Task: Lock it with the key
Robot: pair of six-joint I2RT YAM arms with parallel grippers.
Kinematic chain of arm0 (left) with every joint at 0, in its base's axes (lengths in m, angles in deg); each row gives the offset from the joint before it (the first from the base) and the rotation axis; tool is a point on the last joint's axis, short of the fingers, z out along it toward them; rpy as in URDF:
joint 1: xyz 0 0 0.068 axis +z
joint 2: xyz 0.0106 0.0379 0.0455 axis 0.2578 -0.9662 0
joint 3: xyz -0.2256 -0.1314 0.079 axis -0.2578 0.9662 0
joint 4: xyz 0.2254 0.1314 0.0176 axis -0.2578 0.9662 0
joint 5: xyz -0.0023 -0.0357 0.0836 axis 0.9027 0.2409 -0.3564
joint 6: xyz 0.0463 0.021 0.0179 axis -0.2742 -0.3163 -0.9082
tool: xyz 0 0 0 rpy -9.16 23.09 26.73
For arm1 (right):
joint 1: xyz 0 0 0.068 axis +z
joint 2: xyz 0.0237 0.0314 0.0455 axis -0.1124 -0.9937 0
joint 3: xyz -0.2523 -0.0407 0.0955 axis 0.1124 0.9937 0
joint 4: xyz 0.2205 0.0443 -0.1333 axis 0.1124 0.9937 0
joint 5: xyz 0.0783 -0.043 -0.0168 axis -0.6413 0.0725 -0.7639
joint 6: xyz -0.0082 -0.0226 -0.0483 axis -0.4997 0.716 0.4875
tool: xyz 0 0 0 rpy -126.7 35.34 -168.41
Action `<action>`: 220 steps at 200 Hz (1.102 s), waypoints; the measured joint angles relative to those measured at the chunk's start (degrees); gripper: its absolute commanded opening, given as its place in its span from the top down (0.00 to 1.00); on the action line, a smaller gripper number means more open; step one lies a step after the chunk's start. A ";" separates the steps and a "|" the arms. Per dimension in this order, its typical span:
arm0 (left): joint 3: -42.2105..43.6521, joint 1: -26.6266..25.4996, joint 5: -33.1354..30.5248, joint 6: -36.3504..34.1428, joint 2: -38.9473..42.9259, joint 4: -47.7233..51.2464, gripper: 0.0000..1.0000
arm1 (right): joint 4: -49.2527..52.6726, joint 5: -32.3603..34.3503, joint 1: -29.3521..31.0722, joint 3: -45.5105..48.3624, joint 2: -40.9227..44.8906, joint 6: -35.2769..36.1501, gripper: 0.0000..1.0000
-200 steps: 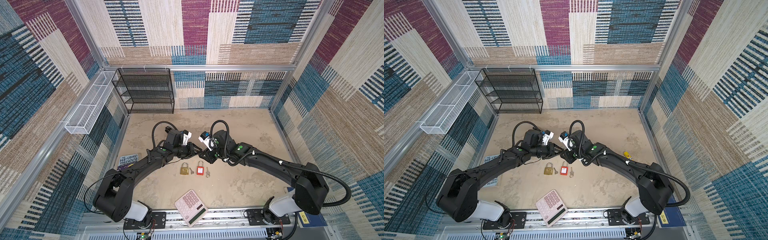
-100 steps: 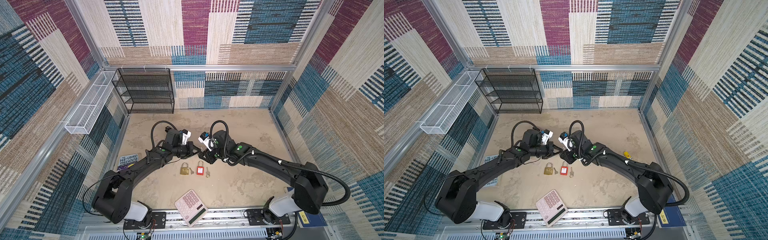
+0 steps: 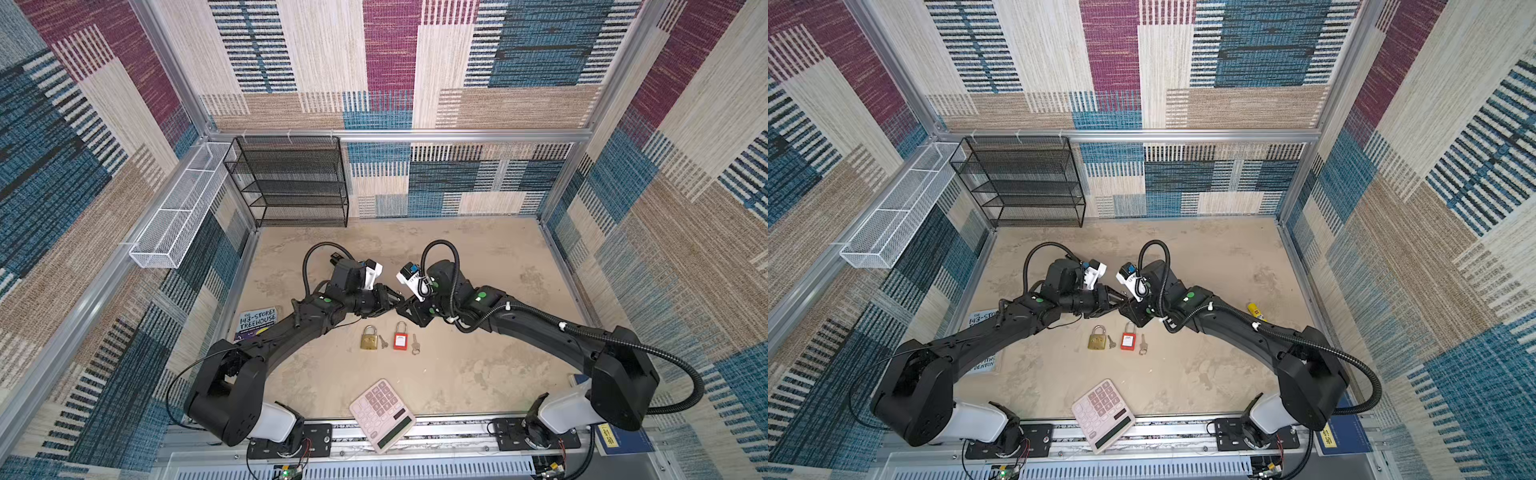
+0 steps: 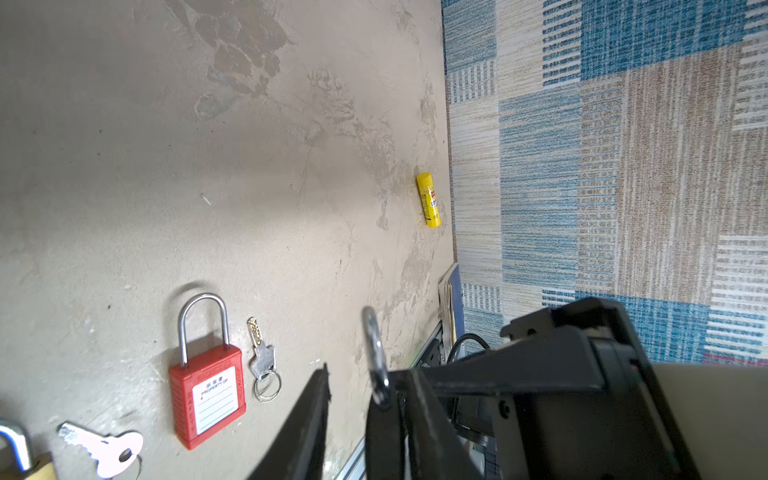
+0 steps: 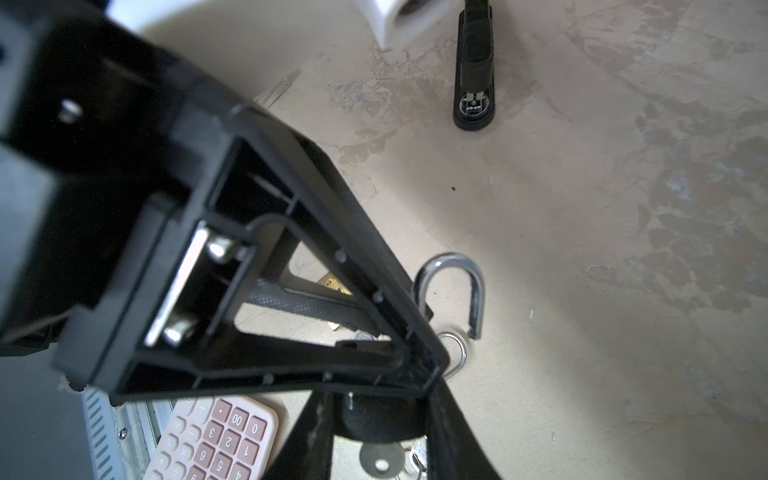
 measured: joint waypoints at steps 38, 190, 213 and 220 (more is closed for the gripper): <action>0.09 0.00 0.87 -0.02 0.46 0.00 0.76 | 0.02 -0.26 0.00 -0.52 -0.79 1.38 0.72; 0.33 0.07 0.57 -0.85 1.57 2.51 0.96 | 3.02 -1.77 0.00 -3.58 -3.34 7.98 0.52; 0.87 0.07 1.09 -0.48 1.90 1.40 0.96 | 2.80 -1.81 0.00 -3.74 -3.30 8.48 0.33; 1.16 0.15 1.14 -0.33 1.97 0.98 0.96 | 2.80 -1.77 0.00 -3.74 -3.21 8.59 0.30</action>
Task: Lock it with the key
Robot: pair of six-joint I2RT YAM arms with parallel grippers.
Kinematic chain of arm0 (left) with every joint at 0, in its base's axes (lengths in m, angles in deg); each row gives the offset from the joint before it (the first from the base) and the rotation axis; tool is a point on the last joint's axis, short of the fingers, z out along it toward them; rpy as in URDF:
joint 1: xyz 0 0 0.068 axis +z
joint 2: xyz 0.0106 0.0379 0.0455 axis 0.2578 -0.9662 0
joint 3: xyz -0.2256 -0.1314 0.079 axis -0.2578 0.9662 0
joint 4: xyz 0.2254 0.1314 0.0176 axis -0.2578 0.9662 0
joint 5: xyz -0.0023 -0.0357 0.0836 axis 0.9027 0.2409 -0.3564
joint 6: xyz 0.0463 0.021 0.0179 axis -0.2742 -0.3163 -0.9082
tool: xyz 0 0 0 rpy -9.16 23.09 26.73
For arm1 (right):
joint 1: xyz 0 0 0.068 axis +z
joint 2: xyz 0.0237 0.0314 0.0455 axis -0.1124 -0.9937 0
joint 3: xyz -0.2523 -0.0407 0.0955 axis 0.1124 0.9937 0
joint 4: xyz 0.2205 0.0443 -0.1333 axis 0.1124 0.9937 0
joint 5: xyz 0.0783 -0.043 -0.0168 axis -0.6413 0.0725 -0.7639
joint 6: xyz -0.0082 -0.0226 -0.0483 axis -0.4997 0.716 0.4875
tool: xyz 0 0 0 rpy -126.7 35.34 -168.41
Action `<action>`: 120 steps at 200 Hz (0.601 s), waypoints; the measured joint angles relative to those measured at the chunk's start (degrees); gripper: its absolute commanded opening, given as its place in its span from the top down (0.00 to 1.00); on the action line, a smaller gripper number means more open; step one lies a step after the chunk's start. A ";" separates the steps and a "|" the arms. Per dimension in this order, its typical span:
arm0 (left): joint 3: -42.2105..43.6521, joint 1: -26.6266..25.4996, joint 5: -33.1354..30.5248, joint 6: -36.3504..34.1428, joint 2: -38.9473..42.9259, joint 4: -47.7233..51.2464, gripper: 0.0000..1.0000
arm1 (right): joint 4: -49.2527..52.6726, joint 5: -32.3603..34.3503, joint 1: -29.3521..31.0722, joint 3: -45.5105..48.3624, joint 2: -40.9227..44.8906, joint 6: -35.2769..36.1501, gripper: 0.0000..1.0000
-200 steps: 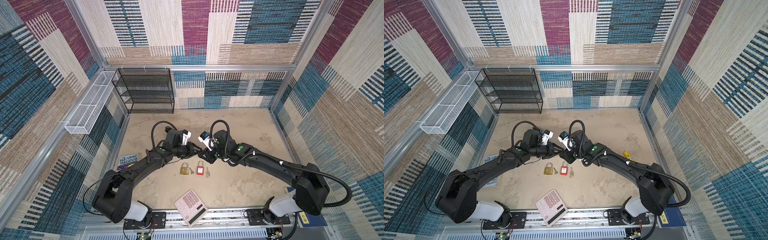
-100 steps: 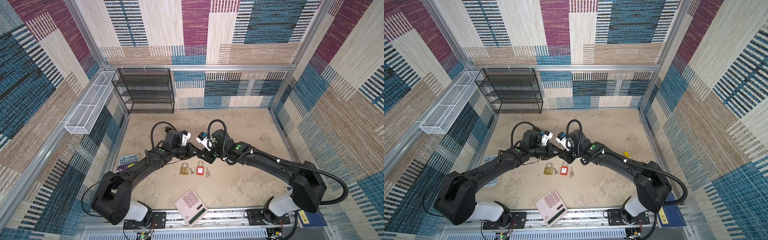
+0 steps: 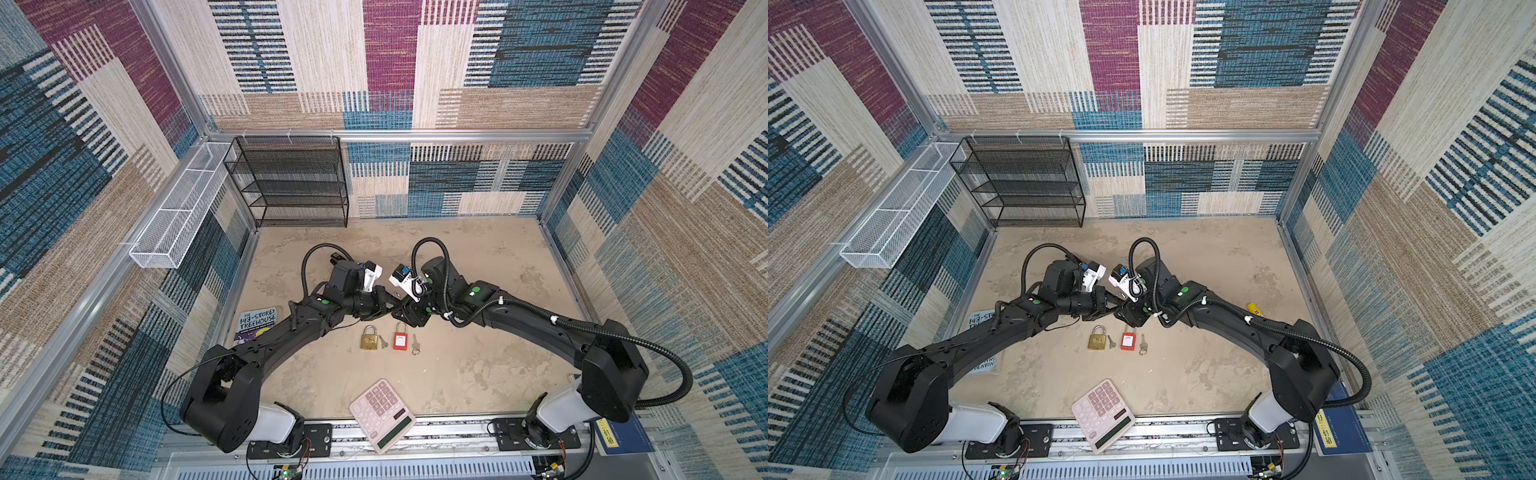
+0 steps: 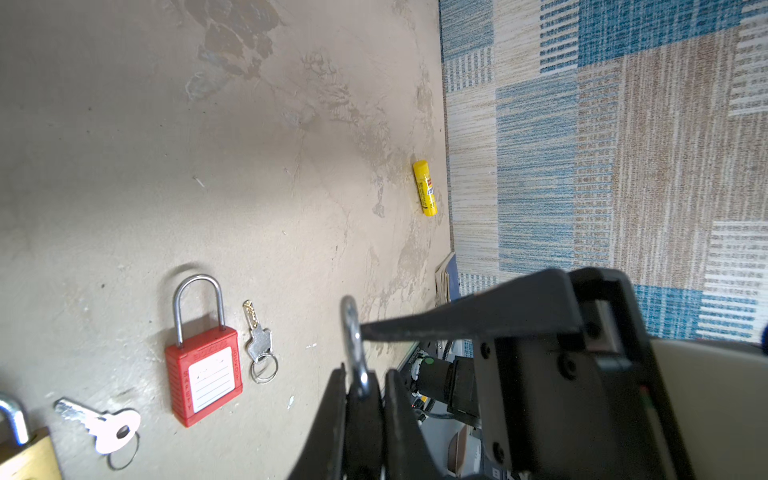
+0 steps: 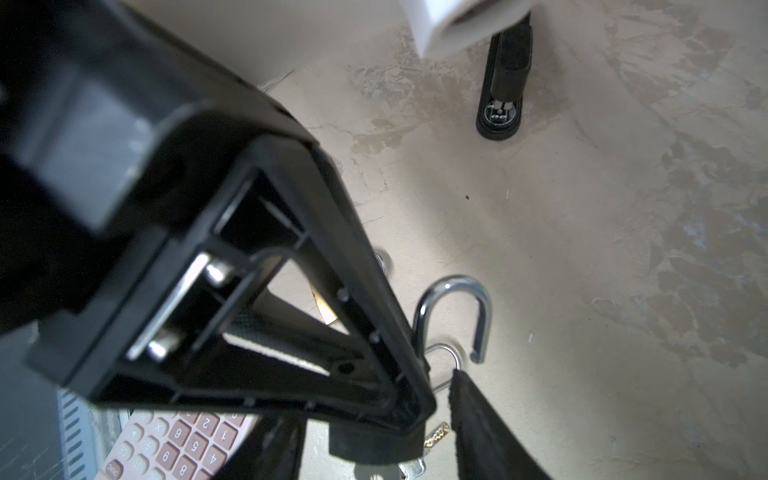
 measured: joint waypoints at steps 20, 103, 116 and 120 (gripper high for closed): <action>0.98 0.46 -0.11 0.85 0.59 -1.29 0.96 | -0.11 0.22 0.00 0.31 1.27 -0.02 0.25; 7.04 3.41 -5.66 6.01 10.45 -20.28 1.00 | -10.97 -10.49 -12.66 5.64 14.67 -12.72 0.19; 7.28 3.76 -8.02 6.12 12.02 -23.85 1.00 | -14.97 -14.12 -13.88 5.64 15.26 -16.50 0.20; 7.45 3.85 -8.37 6.10 12.44 -25.14 1.00 | -16.28 -15.10 -14.14 5.57 15.26 -17.79 0.20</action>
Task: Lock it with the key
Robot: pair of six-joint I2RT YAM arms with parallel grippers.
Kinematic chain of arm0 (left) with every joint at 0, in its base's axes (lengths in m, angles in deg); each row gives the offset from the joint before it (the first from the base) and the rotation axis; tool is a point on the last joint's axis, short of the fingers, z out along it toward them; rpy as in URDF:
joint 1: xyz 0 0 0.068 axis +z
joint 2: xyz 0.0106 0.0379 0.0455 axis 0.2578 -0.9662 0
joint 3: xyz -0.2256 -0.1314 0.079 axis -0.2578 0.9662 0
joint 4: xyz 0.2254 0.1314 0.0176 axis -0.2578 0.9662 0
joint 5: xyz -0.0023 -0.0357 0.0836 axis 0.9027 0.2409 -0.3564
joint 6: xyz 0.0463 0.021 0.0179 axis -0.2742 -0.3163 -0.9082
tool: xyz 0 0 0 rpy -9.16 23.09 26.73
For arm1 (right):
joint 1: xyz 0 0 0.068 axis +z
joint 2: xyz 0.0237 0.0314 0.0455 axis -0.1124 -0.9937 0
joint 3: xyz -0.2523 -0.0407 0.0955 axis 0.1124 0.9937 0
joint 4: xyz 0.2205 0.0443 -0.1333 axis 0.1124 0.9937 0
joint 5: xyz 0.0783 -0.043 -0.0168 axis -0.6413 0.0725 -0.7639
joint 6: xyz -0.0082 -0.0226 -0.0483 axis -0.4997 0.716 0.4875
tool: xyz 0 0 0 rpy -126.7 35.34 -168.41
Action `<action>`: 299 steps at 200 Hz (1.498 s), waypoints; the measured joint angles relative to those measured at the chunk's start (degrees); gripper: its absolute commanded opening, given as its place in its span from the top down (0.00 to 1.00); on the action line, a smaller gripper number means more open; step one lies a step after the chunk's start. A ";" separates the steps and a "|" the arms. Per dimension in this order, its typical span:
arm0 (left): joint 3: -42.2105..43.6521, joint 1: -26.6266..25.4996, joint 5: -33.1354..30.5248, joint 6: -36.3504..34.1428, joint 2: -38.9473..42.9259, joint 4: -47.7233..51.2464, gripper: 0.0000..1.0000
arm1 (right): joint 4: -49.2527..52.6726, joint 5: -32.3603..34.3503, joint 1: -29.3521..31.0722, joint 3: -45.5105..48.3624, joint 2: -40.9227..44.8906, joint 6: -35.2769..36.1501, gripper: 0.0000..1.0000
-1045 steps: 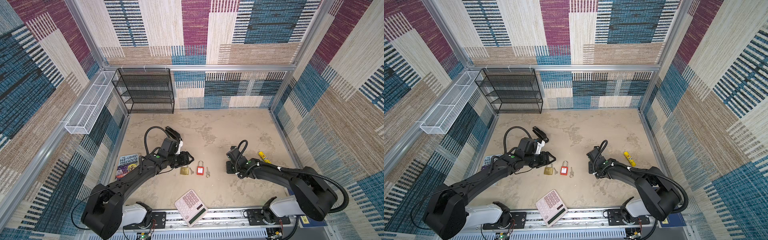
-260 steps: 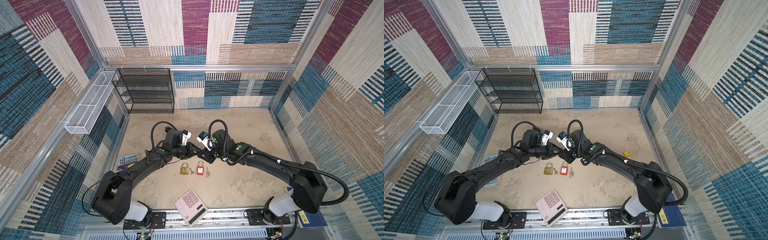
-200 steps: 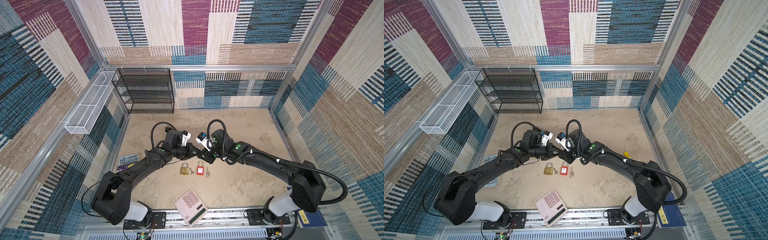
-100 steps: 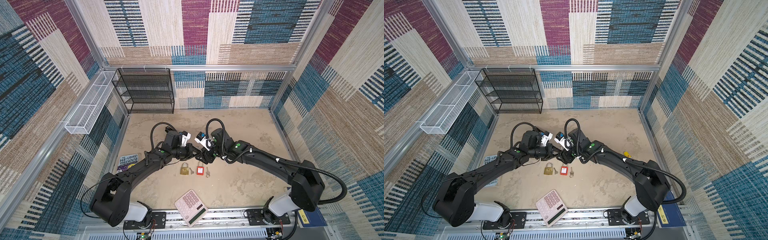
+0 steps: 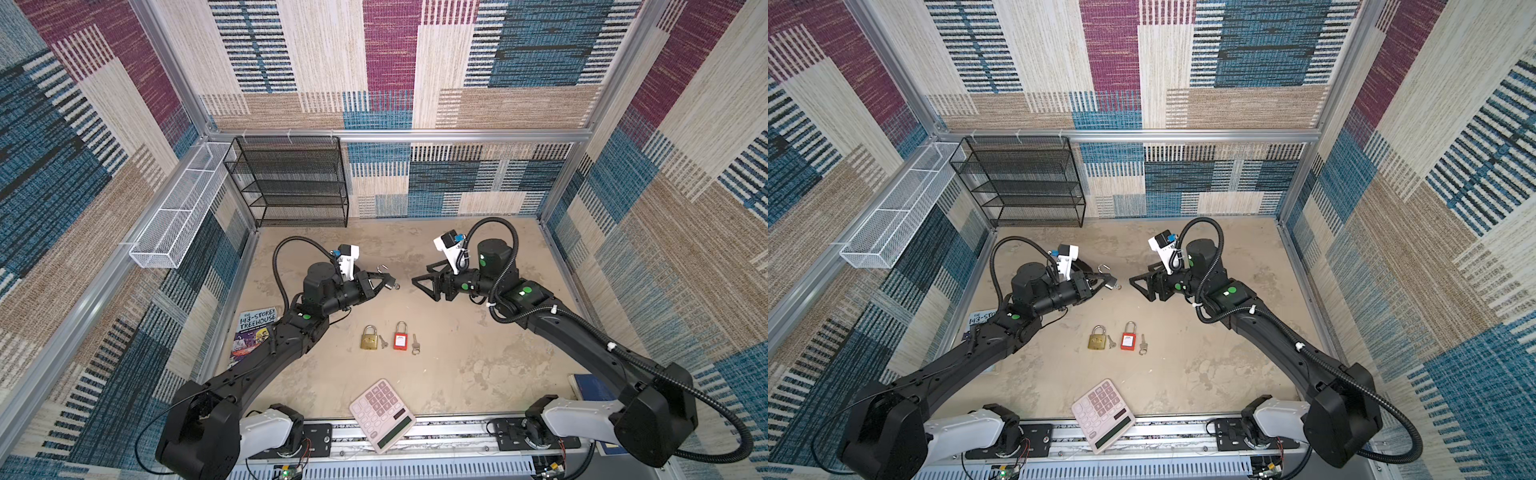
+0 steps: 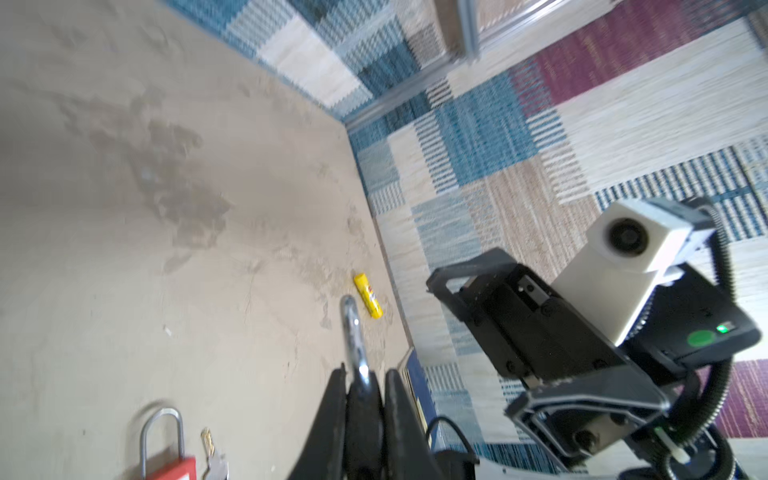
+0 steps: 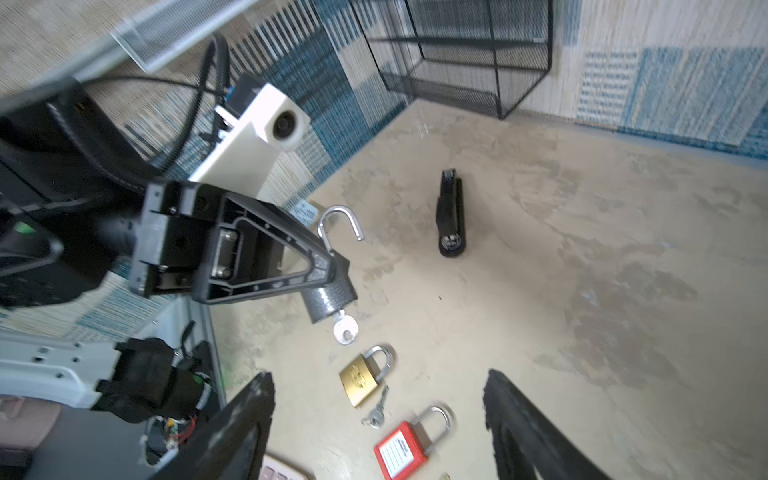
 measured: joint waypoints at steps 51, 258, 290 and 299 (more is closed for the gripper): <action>2.25 0.04 -3.98 -0.13 2.97 -14.43 0.99 | -15.76 -9.35 -0.74 -1.42 -4.90 -15.98 0.23; 1.40 0.17 -3.34 8.11 1.57 -30.93 0.98 | -31.71 -18.32 5.51 -12.46 -17.55 -31.43 0.76; 1.40 0.57 -2.45 8.44 1.29 -31.89 0.98 | -31.43 -18.23 5.86 -12.96 -17.90 -31.47 0.76; 1.40 0.63 -2.43 8.66 1.18 -32.30 0.98 | -31.45 -18.27 5.88 -13.00 -17.90 -31.45 0.77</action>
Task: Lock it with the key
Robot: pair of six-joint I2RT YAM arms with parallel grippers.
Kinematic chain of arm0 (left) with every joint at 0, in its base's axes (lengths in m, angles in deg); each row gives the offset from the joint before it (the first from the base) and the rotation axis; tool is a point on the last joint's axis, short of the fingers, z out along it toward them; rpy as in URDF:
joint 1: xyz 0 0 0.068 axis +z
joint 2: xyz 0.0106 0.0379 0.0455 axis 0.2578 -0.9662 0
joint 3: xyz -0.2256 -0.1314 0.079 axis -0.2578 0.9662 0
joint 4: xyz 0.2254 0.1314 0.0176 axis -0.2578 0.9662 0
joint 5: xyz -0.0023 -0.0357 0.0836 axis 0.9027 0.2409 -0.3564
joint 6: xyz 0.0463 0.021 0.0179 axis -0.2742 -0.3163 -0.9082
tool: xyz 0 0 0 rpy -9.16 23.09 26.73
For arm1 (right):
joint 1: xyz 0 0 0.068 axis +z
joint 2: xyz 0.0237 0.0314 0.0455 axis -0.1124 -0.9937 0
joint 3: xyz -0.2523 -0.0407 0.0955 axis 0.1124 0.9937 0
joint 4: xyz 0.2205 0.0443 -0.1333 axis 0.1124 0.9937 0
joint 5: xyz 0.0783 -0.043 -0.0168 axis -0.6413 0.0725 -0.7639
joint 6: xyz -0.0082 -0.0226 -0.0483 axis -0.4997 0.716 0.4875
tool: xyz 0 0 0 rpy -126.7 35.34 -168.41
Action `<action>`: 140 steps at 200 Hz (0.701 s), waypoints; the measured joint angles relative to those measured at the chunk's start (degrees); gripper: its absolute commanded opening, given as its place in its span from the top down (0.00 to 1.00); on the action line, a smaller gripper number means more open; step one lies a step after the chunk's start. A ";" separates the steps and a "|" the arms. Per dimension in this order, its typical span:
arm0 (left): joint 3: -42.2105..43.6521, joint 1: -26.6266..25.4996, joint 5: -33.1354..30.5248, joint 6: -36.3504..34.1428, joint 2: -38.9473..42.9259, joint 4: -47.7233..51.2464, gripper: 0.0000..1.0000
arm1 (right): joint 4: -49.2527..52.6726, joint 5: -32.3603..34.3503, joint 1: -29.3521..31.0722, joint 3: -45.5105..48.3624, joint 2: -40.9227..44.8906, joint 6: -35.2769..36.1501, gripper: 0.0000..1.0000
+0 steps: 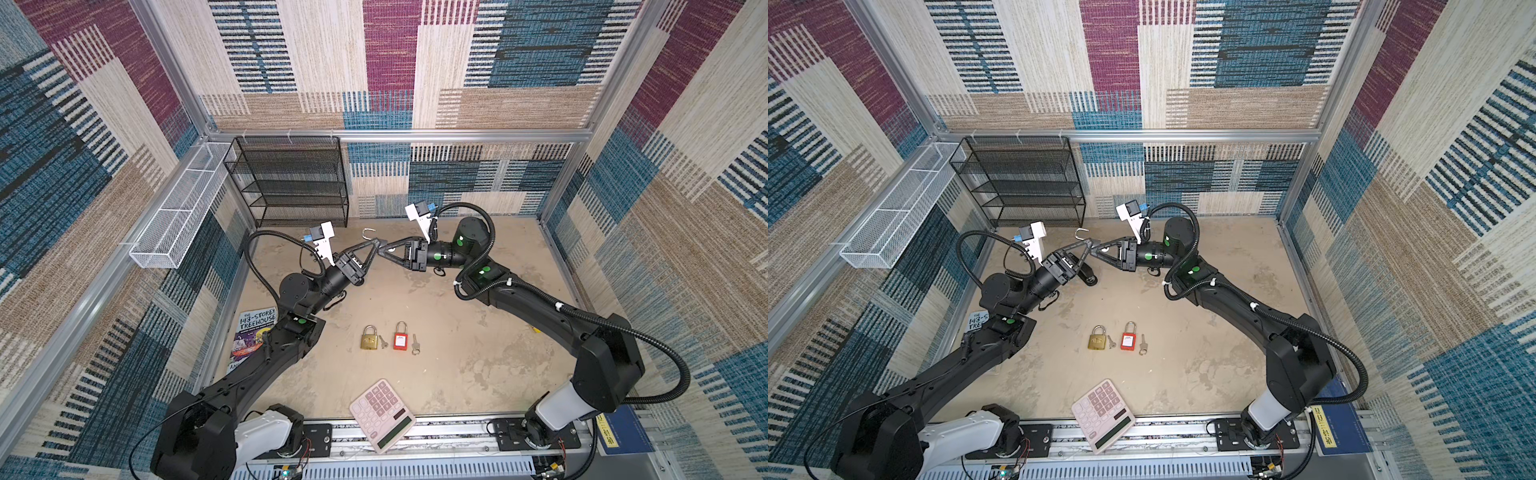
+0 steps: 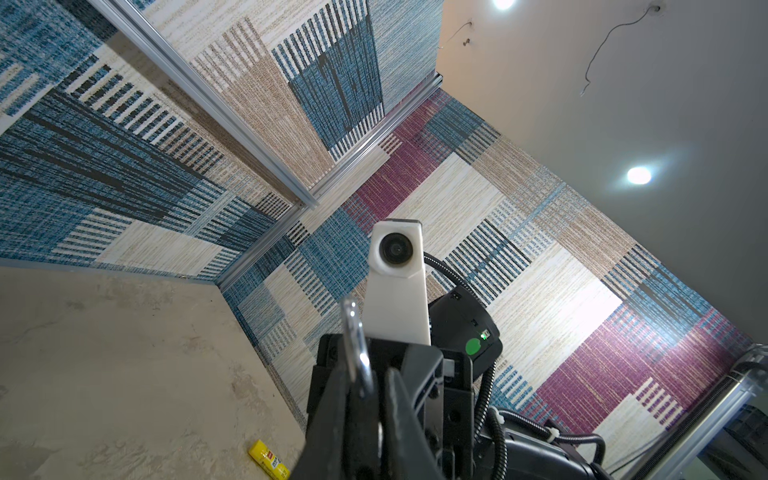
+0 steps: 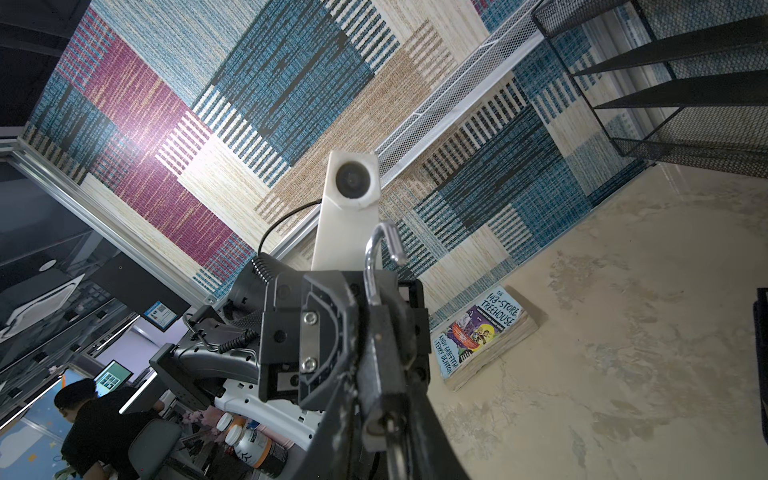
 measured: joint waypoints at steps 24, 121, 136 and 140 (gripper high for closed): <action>0.04 0.20 0.28 0.74 -0.28 -0.79 0.98 | 0.66 0.04 0.07 0.00 0.26 0.28 0.79; 0.24 0.37 0.68 2.99 -1.73 -4.59 0.96 | 3.37 1.36 -0.68 -1.46 1.09 1.75 0.75; 0.44 0.37 0.70 3.02 -1.73 -4.61 0.95 | 3.28 1.36 -0.74 -1.46 1.09 1.70 0.76; 0.48 0.37 0.70 3.04 -1.73 -4.61 0.95 | 3.23 1.36 -0.74 -1.46 1.09 1.68 0.76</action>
